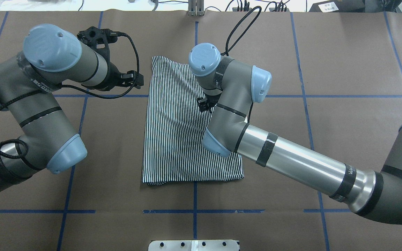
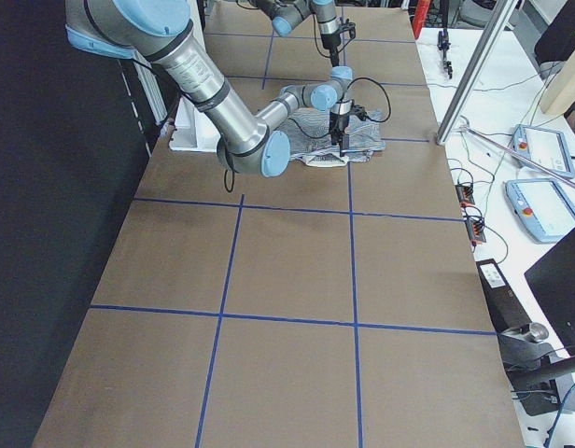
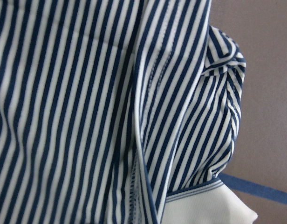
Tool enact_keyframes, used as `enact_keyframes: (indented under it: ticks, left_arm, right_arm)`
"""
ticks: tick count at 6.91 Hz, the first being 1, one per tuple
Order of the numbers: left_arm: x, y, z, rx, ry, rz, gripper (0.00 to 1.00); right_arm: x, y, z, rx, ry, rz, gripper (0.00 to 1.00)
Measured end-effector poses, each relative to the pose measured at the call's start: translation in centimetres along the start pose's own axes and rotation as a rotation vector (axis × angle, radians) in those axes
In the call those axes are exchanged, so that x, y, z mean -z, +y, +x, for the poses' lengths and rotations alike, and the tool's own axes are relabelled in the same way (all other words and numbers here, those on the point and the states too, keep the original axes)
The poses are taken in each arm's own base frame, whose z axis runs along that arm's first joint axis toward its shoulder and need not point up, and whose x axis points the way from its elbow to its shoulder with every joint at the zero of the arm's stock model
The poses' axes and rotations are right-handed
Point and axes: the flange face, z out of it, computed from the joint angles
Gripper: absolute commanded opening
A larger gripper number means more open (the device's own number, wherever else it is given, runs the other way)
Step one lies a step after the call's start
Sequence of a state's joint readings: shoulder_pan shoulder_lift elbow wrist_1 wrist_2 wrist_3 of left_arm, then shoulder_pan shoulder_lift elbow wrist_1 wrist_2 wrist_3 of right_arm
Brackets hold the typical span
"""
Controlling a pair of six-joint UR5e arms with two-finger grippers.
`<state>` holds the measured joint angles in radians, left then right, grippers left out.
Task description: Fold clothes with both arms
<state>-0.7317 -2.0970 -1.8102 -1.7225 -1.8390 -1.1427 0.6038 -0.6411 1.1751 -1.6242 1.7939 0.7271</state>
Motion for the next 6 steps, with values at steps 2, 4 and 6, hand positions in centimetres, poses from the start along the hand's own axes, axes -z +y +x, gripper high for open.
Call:
enact_keyframes:
  ticks: [2, 4, 6]
  left_arm:
    - [-0.1, 0.1, 0.0, 0.000, 0.000, -0.002, 1.00]
    - [-0.2, 0.2, 0.0, 0.002, -0.002, -0.004, 1.00]
    - [-0.3, 0.2, 0.1, 0.007, -0.002, -0.007, 1.00]
  right_arm:
    - [-0.6, 0.1, 0.7, -0.003, 0.012, -0.001, 1.00]
    - [-0.7, -0.9, 4.1, -0.023, 0.032, -0.002, 1.00]
    - [-0.8, -1.9, 14.5, -0.002, 0.072, 0.012, 1.00]
